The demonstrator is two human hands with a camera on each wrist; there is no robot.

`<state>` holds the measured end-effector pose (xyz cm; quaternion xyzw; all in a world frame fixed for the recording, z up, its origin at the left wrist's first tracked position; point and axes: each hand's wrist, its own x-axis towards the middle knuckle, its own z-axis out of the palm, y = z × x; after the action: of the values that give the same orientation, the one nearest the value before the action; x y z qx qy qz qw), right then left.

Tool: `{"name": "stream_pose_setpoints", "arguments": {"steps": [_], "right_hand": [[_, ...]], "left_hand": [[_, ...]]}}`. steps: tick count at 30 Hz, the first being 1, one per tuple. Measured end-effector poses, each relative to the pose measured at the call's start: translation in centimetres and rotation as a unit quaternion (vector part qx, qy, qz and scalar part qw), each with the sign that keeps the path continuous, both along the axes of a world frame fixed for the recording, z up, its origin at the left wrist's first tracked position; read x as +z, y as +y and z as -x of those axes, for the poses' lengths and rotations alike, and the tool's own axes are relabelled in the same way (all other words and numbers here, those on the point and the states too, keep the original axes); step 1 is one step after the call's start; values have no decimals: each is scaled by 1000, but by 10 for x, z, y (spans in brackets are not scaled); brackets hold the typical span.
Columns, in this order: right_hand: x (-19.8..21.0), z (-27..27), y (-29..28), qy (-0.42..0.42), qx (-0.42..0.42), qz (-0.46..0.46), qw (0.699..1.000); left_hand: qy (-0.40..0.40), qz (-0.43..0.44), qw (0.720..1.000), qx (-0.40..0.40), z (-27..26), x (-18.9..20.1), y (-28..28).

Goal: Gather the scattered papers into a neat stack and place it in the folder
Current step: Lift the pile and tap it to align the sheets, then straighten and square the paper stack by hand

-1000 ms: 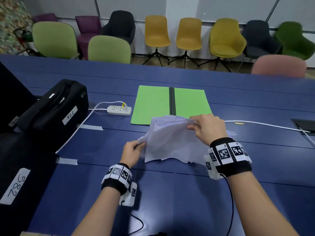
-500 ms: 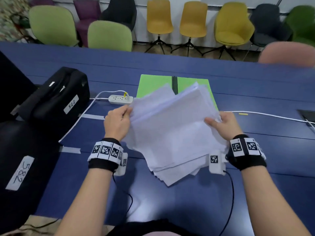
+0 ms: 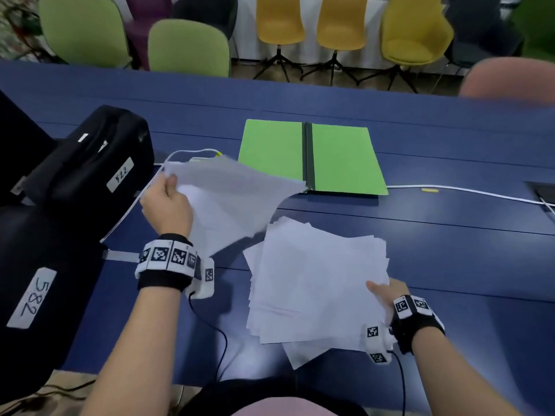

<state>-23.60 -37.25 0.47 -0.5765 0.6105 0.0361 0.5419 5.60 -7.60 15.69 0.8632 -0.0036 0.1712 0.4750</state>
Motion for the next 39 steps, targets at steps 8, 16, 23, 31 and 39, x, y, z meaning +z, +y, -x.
{"name": "stream_pose_setpoints", "arguments": {"steps": [8, 16, 23, 31, 39], "right_hand": [[4, -3, 16, 63, 159, 26, 985], [-13, -7, 26, 4, 155, -30, 987], [-1, -13, 42, -54, 107, -63, 991], [-1, -8, 50, -168, 108, -39, 979], [4, 8, 21, -244, 50, -90, 964]], "left_hand": [[58, 22, 998, -18, -14, -5, 0], [295, -138, 937, -124, 37, -134, 8], [388, -121, 899, -163, 74, -171, 6], [428, 21, 898, -103, 71, -168, 15], [493, 51, 797, -346, 45, -114, 16]]}}
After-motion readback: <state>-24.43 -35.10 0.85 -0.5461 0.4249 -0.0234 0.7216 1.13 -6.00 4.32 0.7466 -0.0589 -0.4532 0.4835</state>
